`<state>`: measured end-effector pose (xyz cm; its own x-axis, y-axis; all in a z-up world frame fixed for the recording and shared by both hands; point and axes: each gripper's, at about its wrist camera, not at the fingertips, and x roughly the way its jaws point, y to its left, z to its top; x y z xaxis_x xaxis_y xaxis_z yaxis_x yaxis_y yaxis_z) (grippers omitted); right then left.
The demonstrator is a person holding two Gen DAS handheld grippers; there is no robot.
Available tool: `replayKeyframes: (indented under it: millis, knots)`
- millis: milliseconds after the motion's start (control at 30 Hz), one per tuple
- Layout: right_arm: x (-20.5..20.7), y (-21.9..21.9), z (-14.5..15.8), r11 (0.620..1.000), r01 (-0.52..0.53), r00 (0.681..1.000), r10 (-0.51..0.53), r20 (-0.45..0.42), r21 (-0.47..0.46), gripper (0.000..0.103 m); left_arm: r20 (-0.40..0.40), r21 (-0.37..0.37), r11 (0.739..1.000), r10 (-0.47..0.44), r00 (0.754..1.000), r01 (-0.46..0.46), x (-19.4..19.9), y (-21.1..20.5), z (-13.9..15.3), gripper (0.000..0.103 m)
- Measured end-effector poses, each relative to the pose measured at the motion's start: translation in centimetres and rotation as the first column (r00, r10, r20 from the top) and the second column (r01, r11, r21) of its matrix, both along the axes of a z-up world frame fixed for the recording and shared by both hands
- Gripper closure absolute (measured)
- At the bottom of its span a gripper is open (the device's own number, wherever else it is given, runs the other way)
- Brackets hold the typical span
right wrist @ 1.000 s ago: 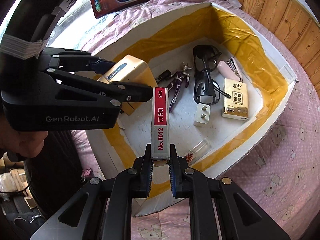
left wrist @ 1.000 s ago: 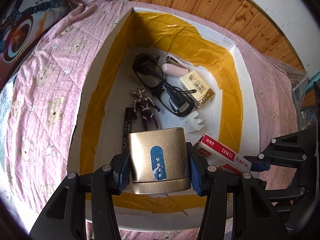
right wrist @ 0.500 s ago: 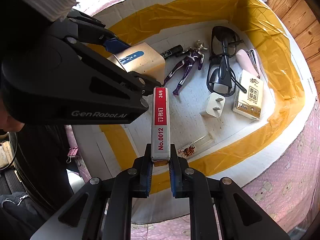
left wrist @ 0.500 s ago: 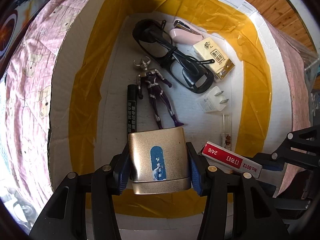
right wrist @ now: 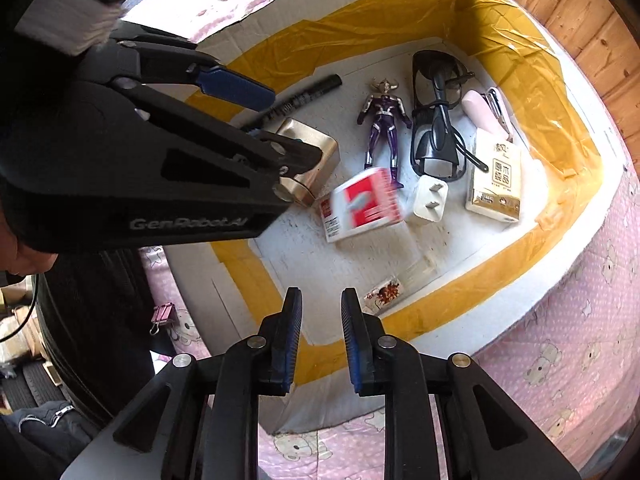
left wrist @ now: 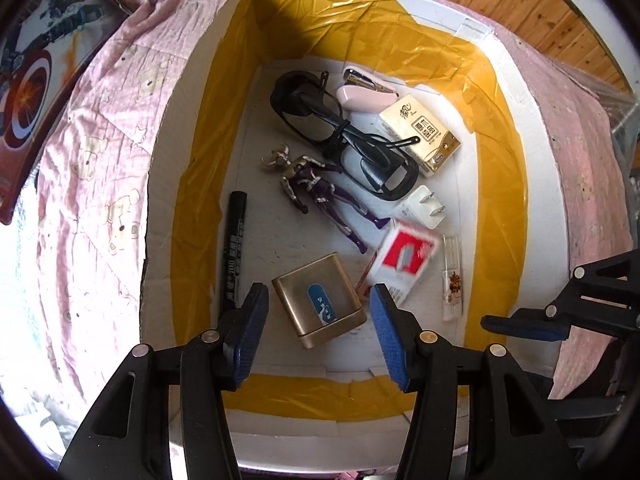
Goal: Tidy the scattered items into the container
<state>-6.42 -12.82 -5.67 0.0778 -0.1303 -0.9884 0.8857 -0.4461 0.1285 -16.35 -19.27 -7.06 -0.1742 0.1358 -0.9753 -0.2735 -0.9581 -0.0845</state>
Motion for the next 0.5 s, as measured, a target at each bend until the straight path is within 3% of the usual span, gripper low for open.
replayKeyframes:
  millis: [233,500]
  knots:
    - [0.7,3.3,2.3,0.986,0.114,0.993,-0.114,0.004,-0.12,0.071,-0.174,-0.031,0.999,0.005,0.985,-0.01,2.1,0.3,3.8,0.047]
    - [3.0,6.0,6.3,0.918,0.206,0.956,-0.263,-0.13,-0.339,0.056,-0.39,-0.039,0.999,0.012,0.921,-0.029,6.8,0.9,8.0,0.047]
